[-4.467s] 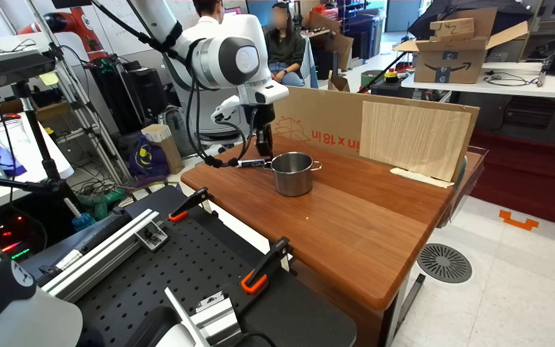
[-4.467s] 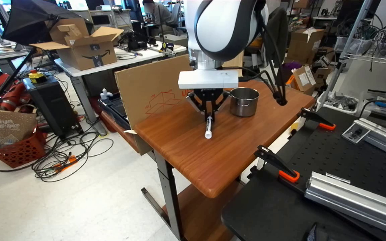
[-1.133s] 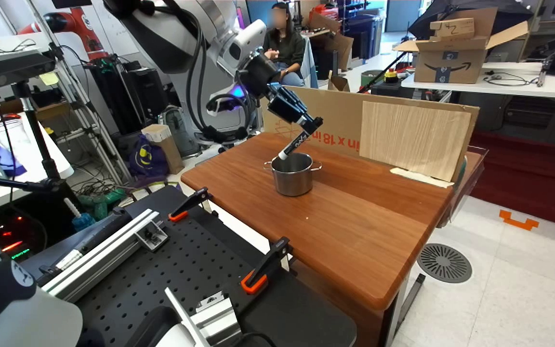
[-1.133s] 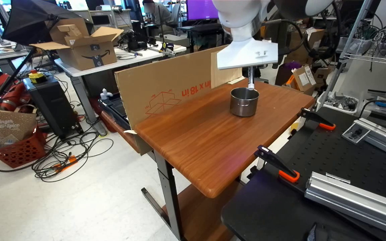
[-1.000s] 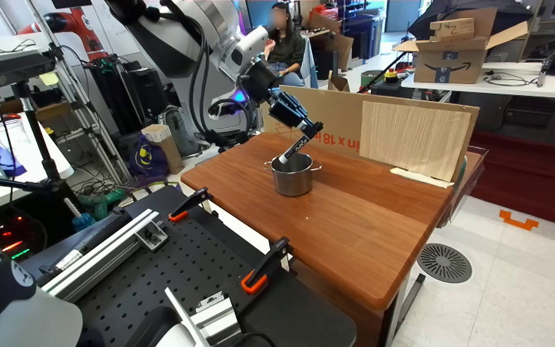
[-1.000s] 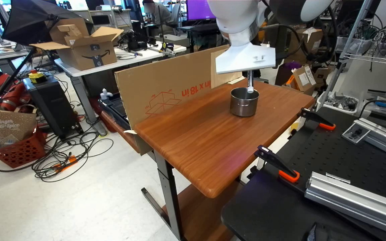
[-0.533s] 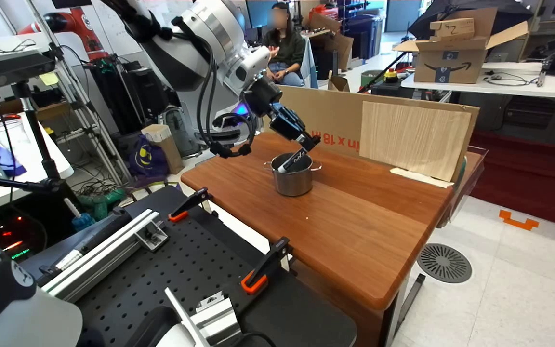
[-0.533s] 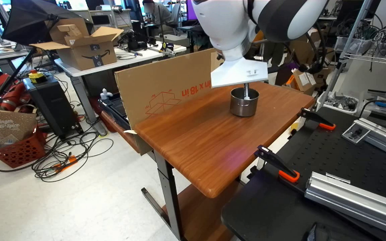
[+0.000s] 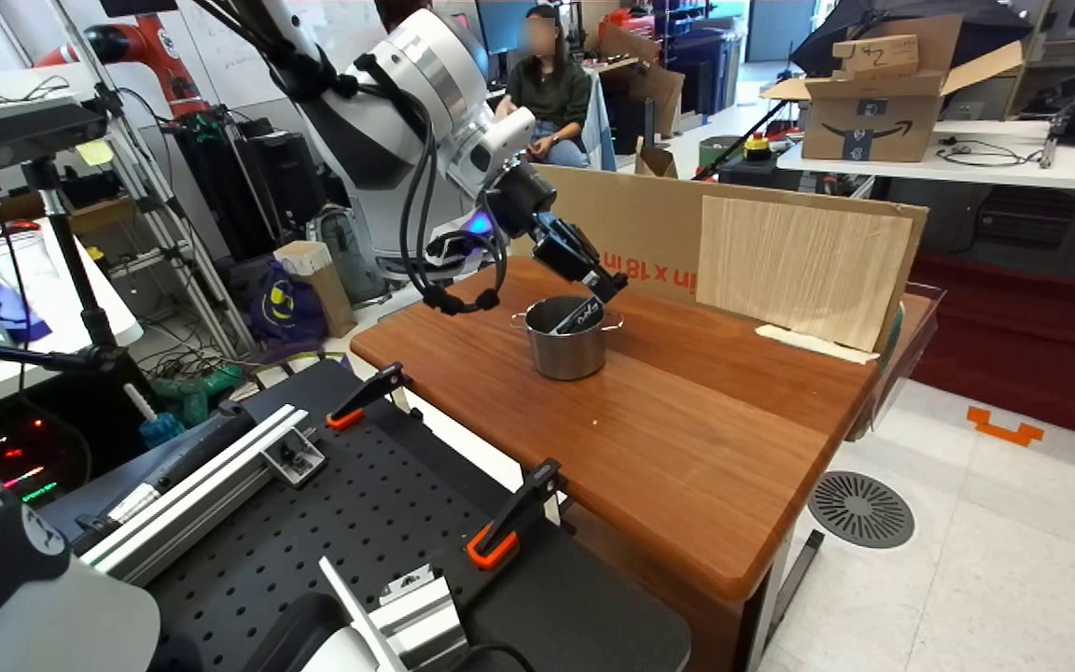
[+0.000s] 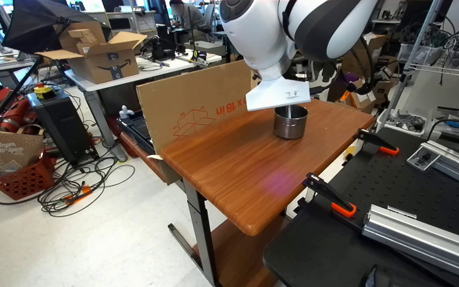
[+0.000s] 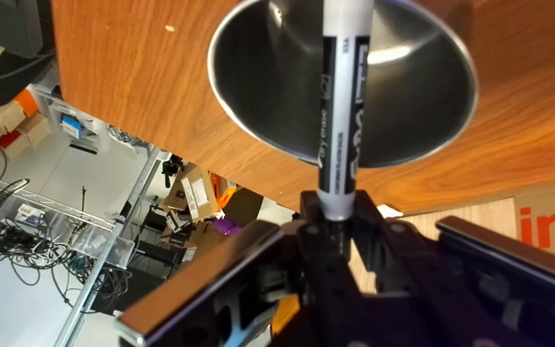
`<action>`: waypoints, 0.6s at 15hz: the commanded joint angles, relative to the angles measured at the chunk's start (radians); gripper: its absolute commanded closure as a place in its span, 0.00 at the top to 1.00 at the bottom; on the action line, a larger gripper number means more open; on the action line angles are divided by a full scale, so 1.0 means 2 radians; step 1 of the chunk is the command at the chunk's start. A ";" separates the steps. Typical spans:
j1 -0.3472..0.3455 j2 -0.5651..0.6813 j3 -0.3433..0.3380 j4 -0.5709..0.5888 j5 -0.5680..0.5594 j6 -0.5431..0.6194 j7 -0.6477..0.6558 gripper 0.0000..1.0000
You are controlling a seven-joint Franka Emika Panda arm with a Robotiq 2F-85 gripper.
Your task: Put the marker in the pot
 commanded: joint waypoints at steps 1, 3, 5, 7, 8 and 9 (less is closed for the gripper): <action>0.003 0.011 0.003 0.014 -0.006 -0.016 0.002 0.44; 0.003 0.013 0.004 0.016 -0.006 -0.015 0.001 0.52; 0.003 0.014 0.004 0.017 -0.005 -0.014 0.000 0.67; 0.002 0.015 0.005 0.019 -0.005 -0.014 0.000 0.82; 0.002 0.014 0.005 0.019 -0.004 -0.013 0.000 0.88; 0.002 0.014 0.005 0.019 -0.004 -0.013 0.000 0.97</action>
